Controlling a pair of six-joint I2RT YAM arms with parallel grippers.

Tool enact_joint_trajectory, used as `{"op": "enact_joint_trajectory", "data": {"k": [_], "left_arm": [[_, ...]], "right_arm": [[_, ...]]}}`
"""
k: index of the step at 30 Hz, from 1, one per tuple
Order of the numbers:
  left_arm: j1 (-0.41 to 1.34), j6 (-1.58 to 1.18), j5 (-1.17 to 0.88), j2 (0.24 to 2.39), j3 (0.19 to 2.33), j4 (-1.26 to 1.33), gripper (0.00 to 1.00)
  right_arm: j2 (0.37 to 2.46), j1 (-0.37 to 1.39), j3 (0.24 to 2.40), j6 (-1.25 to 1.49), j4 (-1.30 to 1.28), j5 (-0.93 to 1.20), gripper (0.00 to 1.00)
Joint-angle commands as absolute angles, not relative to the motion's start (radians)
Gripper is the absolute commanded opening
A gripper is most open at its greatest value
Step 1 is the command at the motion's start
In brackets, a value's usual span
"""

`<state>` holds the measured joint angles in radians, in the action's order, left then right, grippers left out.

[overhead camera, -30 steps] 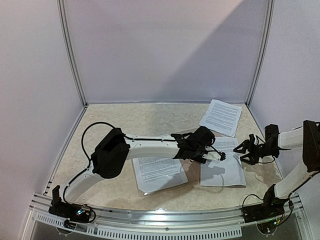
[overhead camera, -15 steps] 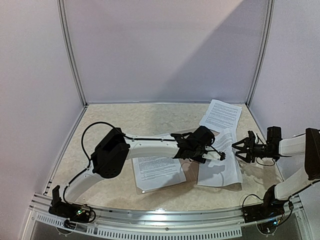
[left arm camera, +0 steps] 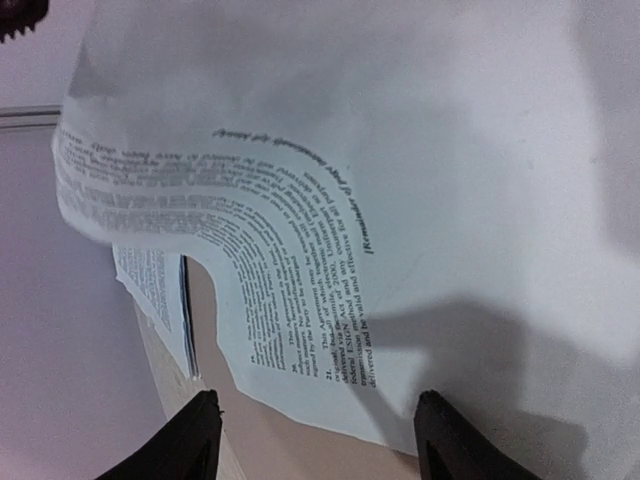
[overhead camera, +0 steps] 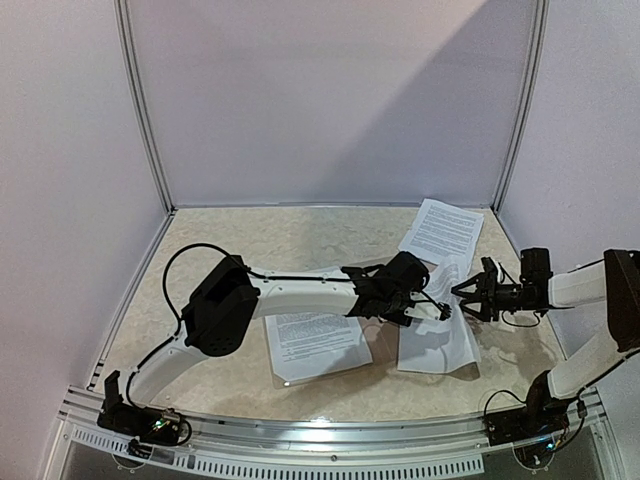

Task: Put the files into the folder
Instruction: Pick up the file from the folder.

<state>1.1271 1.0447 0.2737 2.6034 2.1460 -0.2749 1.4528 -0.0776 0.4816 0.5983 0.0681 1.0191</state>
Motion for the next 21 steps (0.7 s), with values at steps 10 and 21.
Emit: {"op": "enact_joint_trajectory", "data": {"k": [10, 21], "left_arm": [[1.099, 1.0, 0.231, 2.627, 2.119, -0.329, 0.68], [1.06, 0.914, 0.186, 2.372, 2.172, -0.468, 0.8]], "right_arm": [[1.475, -0.051, 0.581, 0.508, -0.109, 0.844, 0.04], [1.303, -0.019, 0.842, 0.36, -0.475, 0.72, 0.0]]}}
